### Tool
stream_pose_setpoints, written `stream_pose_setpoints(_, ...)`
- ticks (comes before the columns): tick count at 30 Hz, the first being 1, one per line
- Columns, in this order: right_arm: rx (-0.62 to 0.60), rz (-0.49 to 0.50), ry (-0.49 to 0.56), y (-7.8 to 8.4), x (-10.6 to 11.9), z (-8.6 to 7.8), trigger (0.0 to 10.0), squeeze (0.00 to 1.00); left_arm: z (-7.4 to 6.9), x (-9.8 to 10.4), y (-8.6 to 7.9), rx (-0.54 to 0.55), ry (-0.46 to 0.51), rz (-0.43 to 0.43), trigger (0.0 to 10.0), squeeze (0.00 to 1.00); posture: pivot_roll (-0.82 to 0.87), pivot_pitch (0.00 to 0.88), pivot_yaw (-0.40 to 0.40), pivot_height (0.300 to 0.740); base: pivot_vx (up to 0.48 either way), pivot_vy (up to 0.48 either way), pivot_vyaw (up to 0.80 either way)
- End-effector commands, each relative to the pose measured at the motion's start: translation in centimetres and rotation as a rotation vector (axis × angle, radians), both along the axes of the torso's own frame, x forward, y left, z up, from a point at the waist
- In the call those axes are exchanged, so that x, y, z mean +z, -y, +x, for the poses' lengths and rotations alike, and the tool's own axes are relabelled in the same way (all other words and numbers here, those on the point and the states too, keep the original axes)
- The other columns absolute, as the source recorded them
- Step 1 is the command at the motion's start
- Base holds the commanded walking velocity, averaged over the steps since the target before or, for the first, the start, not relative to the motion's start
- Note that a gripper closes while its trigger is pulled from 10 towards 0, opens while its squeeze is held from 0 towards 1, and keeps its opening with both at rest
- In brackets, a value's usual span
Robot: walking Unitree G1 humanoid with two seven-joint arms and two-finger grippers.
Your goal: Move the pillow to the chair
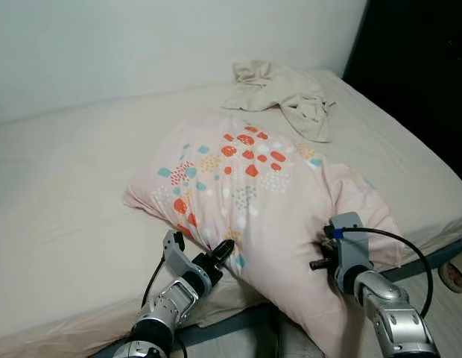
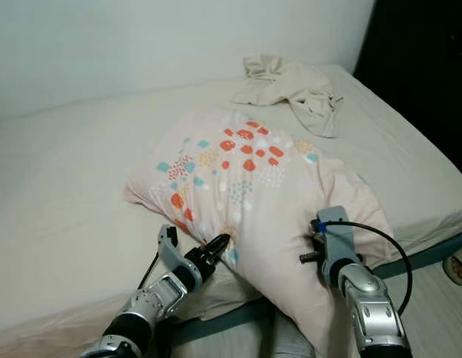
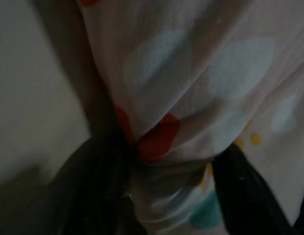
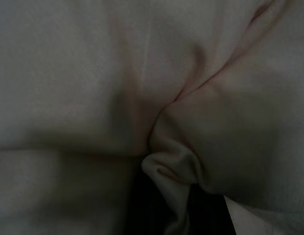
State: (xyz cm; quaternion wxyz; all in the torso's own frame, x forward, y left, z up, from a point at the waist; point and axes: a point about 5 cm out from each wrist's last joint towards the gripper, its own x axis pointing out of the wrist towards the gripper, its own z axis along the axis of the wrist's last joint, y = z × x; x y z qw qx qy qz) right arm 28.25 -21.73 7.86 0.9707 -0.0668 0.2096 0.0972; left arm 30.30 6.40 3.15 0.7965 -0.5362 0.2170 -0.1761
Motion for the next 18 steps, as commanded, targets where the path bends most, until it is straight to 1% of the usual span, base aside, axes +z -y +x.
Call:
stream_pose_setpoints(1,0.112,0.057,-0.106,-3.3,-2.2,-1.0,0.0,0.0,-2.2,2.5,9.8,-0.13,-0.03,-0.245,0.0,0.0,-0.07,0.299,0.078,0.582,0.0,0.0,0.0)
stream_pose_setpoints(5,0.112,0.058,-0.105,-3.3,-2.1,-1.0,0.0,0.0,-2.2,2.9,10.1,-0.131,-0.026,-0.265,0.0,0.0,-0.07,0.294,0.075,0.582,0.0,0.0,0.0)
stream_pose_setpoints(10,0.101,0.084,-0.064,-3.6,-1.4,-0.3,0.0,0.0,-2.0,3.5,10.2,-0.128,-0.012,-0.295,0.0,0.0,-0.07,0.275,0.073,0.582,0.0,0.0,0.0)
stream_pose_setpoints(11,0.101,0.106,-0.032,-3.8,-0.9,0.1,0.0,0.0,-1.5,4.2,10.1,-0.124,0.01,-0.316,0.0,0.0,-0.07,0.265,0.071,0.582,0.0,0.0,0.0)
stream_pose_setpoints(15,0.107,0.127,0.002,-4.2,-0.3,0.6,0.0,0.0,-1.0,4.9,9.8,-0.115,0.032,-0.333,0.0,0.0,-0.07,0.251,0.069,0.582,0.0,0.0,0.0)
stream_pose_setpoints(16,0.109,0.138,0.016,-4.4,0.0,0.8,0.0,0.0,-0.9,5.2,9.7,-0.11,0.04,-0.34,0.0,0.0,-0.07,0.251,0.069,0.582,0.0,0.0,0.0)
stream_pose_setpoints(17,0.121,0.156,0.053,-4.7,0.6,1.3,0.0,0.0,-0.3,6.1,9.3,-0.097,0.068,-0.36,0.0,0.0,-0.07,0.232,0.064,0.582,0.0,0.0,0.0)
stream_pose_setpoints(18,0.121,0.156,0.053,-4.7,0.6,1.3,0.0,0.0,-0.3,6.1,9.3,-0.097,0.068,-0.36,0.0,0.0,-0.07,0.232,0.064,0.582,0.0,0.0,0.0)
